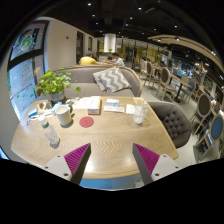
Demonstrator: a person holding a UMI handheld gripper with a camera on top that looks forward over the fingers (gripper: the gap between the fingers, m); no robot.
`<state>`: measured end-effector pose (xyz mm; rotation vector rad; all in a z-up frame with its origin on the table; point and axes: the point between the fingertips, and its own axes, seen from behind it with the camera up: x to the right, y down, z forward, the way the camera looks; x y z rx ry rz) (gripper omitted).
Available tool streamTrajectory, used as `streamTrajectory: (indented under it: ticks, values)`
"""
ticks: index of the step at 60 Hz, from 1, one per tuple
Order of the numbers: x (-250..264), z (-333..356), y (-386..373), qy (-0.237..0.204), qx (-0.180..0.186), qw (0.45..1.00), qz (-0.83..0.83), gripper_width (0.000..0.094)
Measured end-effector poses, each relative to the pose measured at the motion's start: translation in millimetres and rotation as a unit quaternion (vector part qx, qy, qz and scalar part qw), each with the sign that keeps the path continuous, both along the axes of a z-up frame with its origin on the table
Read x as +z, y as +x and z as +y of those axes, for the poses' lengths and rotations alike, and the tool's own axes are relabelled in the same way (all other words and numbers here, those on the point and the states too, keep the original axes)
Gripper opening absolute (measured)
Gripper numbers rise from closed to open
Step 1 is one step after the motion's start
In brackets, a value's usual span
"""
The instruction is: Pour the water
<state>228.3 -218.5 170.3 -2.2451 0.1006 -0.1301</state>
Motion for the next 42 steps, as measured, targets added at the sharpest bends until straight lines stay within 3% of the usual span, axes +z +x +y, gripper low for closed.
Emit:
streamTrajectory:
  ticks: [14, 27, 42]
  values:
    - [-21, -5, -51, -0.01, 0.022, 1.0, 0.015, 0.0857]
    - [-43, -4, -151, -0.006, 0.06, 0.997, 0.045, 0.0855]
    - [-57, 44, -262, 0.046, 0.095, 0.992, 0.062, 0.0864]
